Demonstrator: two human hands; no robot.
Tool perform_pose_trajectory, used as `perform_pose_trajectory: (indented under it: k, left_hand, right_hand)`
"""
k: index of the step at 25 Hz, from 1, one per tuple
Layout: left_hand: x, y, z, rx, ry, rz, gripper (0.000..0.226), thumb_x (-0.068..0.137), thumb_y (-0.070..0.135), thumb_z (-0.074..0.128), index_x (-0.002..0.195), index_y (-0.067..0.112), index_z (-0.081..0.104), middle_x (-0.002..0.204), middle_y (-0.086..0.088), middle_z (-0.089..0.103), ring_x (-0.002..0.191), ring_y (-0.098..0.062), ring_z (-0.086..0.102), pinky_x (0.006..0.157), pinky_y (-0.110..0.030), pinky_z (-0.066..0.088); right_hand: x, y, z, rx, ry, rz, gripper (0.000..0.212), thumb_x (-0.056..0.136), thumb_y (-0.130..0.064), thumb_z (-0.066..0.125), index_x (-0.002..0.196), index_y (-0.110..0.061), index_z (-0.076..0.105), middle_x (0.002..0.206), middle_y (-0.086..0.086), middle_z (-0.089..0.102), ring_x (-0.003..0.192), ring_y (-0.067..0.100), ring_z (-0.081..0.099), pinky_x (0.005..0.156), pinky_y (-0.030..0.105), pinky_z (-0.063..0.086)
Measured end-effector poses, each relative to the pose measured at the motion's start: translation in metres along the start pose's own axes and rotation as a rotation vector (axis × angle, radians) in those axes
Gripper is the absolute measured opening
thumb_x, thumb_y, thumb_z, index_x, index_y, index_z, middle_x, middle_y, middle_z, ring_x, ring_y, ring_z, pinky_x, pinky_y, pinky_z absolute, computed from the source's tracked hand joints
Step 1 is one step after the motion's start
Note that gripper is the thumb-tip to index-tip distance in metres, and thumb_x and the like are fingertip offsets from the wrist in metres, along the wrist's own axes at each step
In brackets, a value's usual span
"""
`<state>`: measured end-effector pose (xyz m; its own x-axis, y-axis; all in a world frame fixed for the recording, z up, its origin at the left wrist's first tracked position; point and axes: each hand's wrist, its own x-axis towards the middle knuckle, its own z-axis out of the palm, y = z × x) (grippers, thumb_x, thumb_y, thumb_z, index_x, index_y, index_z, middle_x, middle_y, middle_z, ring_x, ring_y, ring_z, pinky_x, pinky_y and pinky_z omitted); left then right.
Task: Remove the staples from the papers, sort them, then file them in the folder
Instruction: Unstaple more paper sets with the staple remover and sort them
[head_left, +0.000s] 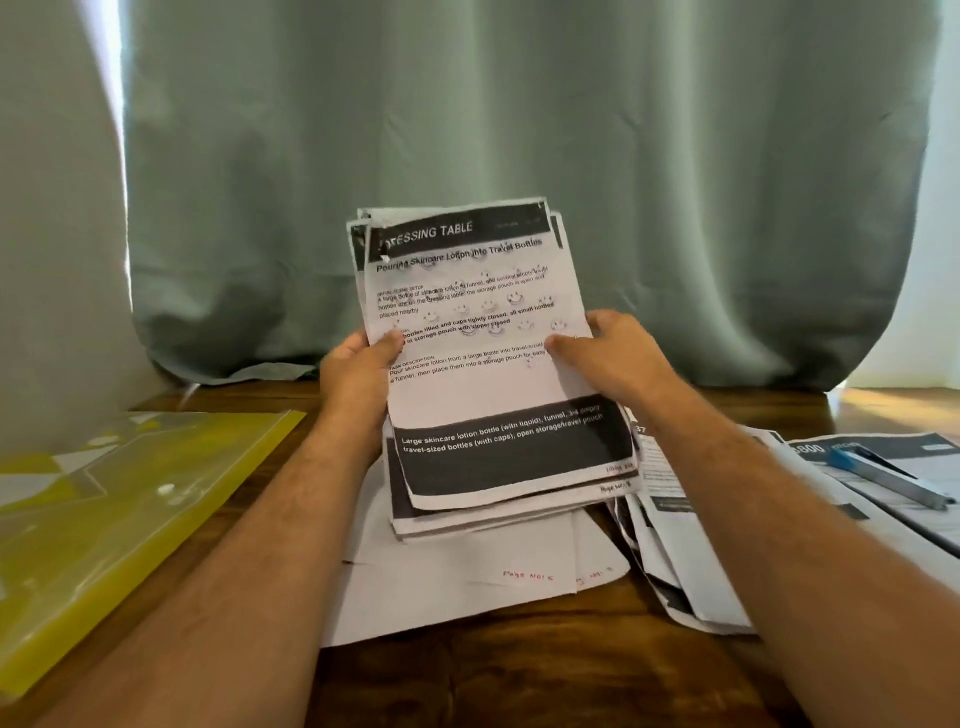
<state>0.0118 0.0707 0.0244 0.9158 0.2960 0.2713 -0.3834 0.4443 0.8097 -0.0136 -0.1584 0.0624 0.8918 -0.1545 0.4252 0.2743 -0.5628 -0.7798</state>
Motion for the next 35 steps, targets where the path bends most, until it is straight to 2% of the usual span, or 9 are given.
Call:
perform_pose_trajectory:
  k: [3,5,8,14,18,22,25,31,35]
  left_hand:
    - [-0.001,-0.007,0.003,0.063,-0.051,-0.071,0.020,0.099,0.007,0.059,0.116,0.017,0.062,0.105,-0.011,0.075,0.075,-0.021,0.075,0.060,-0.035,0.062]
    - [-0.004,-0.013,0.005,0.098,-0.081,-0.152,0.025,0.102,0.016,0.056,0.127,0.018,0.056,0.108,-0.010,0.075,0.083,-0.025,0.076,0.066,-0.042,0.063]
    - [-0.015,-0.015,0.012,0.118,-0.154,-0.350,0.027,0.105,0.030,0.049,0.119,0.012,0.063,0.103,-0.014,0.077,0.086,-0.033,0.076,0.071,-0.047,0.062]
    - [-0.018,-0.023,0.015,0.304,-0.159,-0.345,0.025,0.102,0.008,0.050,0.124,0.010,0.062,0.105,-0.015,0.075,0.084,-0.033,0.074,0.065,-0.044,0.062]
    - [0.002,-0.008,0.032,0.347,-0.161,-0.370,0.030,0.097,0.005,0.050,0.124,0.002,0.062,0.109,-0.019,0.072,0.081,-0.034,0.070,0.057,-0.040,0.061]
    - [-0.007,-0.013,0.035,0.241,-0.291,-0.398,0.037,0.094,0.013,0.058,0.130,0.006,0.062,0.119,-0.020,0.071,0.108,-0.041,0.068,0.085,-0.055,0.059]
    - [-0.020,-0.022,0.024,0.180,-0.396,-0.440,0.035,0.094,0.013,0.060,0.130,0.010,0.062,0.119,-0.018,0.071,0.108,-0.039,0.070,0.082,-0.054,0.060]
    - [-0.015,-0.014,0.023,0.013,-0.404,-0.440,0.034,0.097,0.017,0.057,0.130,0.011,0.062,0.119,-0.017,0.072,0.104,-0.038,0.071,0.078,-0.058,0.059]
    - [-0.020,-0.019,0.025,0.051,-0.433,-0.476,0.034,0.094,0.010,0.059,0.128,0.012,0.063,0.118,-0.017,0.072,0.101,-0.037,0.072,0.073,-0.055,0.061]
  right_hand:
    - [-0.006,0.025,-0.005,0.234,-0.049,0.084,0.014,0.089,-0.020,0.072,0.099,-0.020,0.062,0.106,0.003,0.074,0.088,0.019,0.073,0.083,0.038,0.059]
    - [-0.005,0.037,-0.005,0.312,-0.049,0.141,0.022,0.088,-0.016,0.073,0.108,-0.015,0.063,0.103,0.005,0.075,0.085,0.019,0.073,0.080,0.039,0.060]
    - [0.001,0.045,-0.005,0.284,-0.030,0.138,0.026,0.090,-0.018,0.071,0.114,-0.016,0.060,0.103,0.003,0.074,0.085,0.019,0.073,0.078,0.039,0.061]
    - [0.006,0.052,-0.008,0.216,-0.156,0.216,0.022,0.094,-0.025,0.065,0.108,-0.009,0.070,0.094,0.003,0.077,0.085,0.022,0.073,0.087,0.041,0.058]
    - [0.005,0.052,-0.010,0.394,-0.172,0.273,0.018,0.088,-0.020,0.071,0.103,-0.009,0.071,0.090,0.006,0.077,0.080,0.025,0.075,0.078,0.040,0.061]
    - [0.008,0.062,-0.016,0.508,-0.115,0.173,0.020,0.088,-0.013,0.072,0.109,-0.012,0.071,0.099,0.004,0.077,0.085,0.022,0.075,0.081,0.040,0.060]
    - [0.009,0.064,-0.016,0.530,-0.083,0.119,0.024,0.086,-0.010,0.075,0.110,-0.013,0.071,0.097,0.002,0.077,0.085,0.022,0.075,0.082,0.041,0.060]
    - [0.006,0.053,-0.015,0.620,-0.012,0.013,0.030,0.082,-0.008,0.078,0.111,-0.009,0.071,0.098,0.006,0.077,0.088,0.026,0.075,0.082,0.045,0.060]
    - [0.001,0.048,-0.016,0.592,0.043,-0.009,0.029,0.082,-0.010,0.079,0.110,-0.010,0.072,0.097,0.005,0.077,0.086,0.026,0.075,0.081,0.046,0.060]
